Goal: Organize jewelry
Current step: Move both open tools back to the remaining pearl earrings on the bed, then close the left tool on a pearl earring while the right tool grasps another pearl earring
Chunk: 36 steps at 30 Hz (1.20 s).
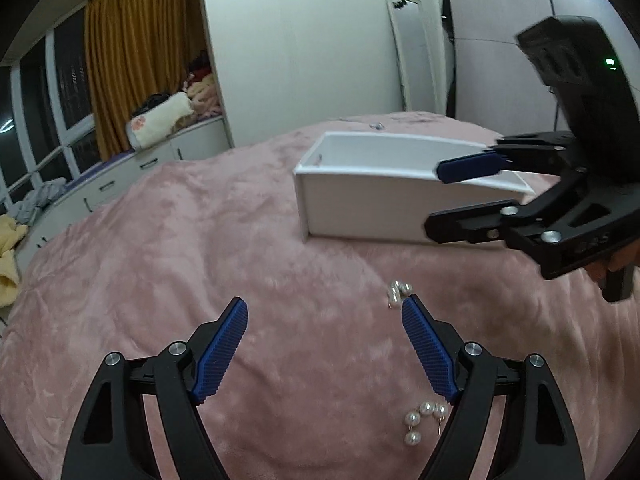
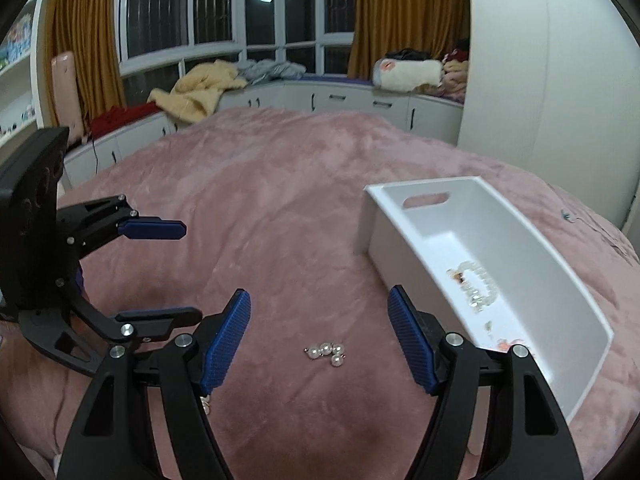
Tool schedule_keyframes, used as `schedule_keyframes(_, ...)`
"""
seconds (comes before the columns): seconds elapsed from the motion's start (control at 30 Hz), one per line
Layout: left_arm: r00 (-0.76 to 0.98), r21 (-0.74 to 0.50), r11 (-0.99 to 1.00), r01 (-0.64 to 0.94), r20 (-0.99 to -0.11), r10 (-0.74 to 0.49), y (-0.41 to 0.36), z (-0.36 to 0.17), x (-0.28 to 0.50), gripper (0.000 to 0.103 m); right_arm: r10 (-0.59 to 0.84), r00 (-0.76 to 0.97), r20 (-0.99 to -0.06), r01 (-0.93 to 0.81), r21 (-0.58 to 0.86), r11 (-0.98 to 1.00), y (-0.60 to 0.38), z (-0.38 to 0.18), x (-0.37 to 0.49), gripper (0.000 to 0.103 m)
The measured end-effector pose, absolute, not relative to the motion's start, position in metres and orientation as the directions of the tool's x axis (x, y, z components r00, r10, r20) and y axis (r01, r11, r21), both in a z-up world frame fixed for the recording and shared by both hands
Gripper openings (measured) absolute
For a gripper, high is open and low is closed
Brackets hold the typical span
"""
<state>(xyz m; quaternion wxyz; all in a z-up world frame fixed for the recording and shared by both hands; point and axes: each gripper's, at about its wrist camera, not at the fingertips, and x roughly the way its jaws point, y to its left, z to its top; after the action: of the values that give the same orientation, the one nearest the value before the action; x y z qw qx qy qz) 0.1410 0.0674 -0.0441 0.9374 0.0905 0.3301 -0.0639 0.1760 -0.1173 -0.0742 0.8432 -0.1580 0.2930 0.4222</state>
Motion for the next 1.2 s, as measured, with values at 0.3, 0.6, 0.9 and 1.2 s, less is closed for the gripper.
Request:
schedule_keyframes(0.3,0.691,0.1,0.928,0.359,-0.697,-0.192,0.056,-0.087,0.128,0.081,0.602,0.422,-0.678,-0.811,0.015,0.585,-0.101,-0.122,0.19,0.07)
schedule_keyframes(0.6,0.603,0.057,0.895,0.443,-0.758,-0.25,0.046,-0.114,0.125,0.067,0.592,0.359,-0.722,-0.809,0.076,0.583,-0.096,-0.156,0.205,0.067)
schedule_keyframes(0.9,0.592,0.041,0.899,0.436,-0.766,-0.252,0.05,-0.124,0.129,0.053,0.642,0.239,-0.728,-0.818,0.205,0.537,-0.107,-0.174,0.211,0.033)
schedule_keyframes(1.2,0.586,0.026,0.914,0.405,-0.774,-0.238,0.054,-0.125,0.133,0.029,0.664,0.201,-0.72,-0.828,0.237,0.508,-0.112,-0.171,0.212,0.019)
